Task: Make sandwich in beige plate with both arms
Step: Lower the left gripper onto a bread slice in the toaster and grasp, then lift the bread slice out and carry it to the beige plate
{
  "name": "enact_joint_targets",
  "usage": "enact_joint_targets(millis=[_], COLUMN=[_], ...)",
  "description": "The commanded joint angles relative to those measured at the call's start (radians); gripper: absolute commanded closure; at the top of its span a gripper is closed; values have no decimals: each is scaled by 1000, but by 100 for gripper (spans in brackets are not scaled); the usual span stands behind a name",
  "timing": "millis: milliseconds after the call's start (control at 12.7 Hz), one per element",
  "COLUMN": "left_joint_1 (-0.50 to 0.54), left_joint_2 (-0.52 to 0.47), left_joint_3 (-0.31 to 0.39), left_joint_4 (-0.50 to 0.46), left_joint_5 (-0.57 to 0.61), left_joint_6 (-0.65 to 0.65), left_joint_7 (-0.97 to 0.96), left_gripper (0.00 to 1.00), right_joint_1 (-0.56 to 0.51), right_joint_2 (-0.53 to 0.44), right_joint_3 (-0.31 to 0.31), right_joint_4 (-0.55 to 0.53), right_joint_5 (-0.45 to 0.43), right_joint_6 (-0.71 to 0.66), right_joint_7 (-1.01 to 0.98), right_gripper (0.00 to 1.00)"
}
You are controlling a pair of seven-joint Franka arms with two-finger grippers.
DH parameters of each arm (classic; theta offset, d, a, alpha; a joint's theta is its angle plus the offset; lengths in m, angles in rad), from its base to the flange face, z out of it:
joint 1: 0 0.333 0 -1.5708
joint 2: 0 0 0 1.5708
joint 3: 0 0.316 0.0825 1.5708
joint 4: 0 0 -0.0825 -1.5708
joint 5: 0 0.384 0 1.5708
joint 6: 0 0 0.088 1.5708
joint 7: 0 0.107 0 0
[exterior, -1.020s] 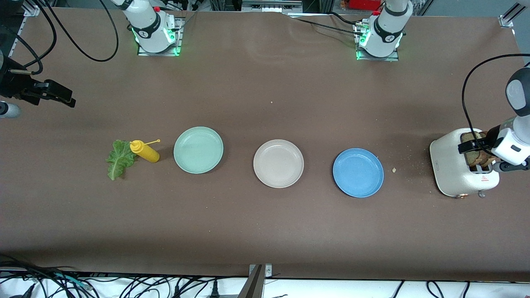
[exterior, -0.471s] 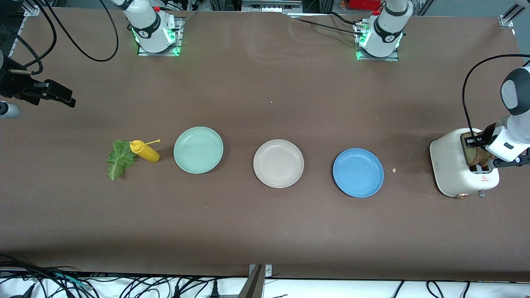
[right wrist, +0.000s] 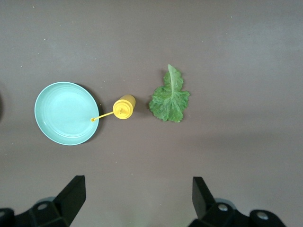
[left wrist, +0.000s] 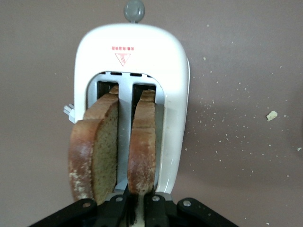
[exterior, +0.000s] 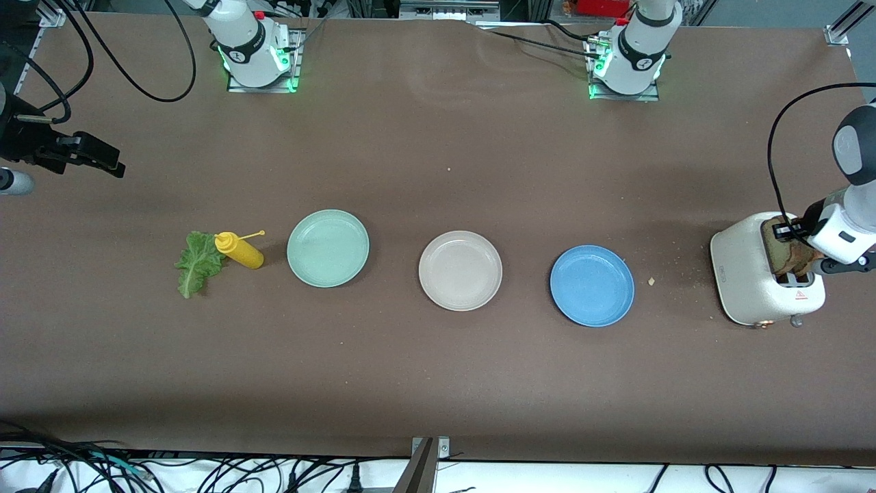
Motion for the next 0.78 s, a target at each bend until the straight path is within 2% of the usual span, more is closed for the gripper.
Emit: enact_joint_targets(millis=[0,78,392,706], left_joint_1=[7,4,0,-2], left_joint_2=[-100,-123,-131,-131], left_joint_3=[-17,-29,-139,-286], left_joint_4=[-12,-9,137,171], left_joint_5=[32,31,17,-33], left_joint_6=[-30,-50,-221,-267], left_joint_7=[35,62,69,62], left_gripper=[100,100,100,100], right_joint_1=[2,2,2,2], right_joint_2=[-17,-17,-15,-17], right_joint_3=[-5,-5,-5,-5], right_joint_4=[-12,-12,-12,-13], right_joint_5=[16,16,16,16], right_joint_6=[-3,-3,-3,-3], right_joint_7=[-14,-14,-14,-14], right_gripper=[0,0,0,0])
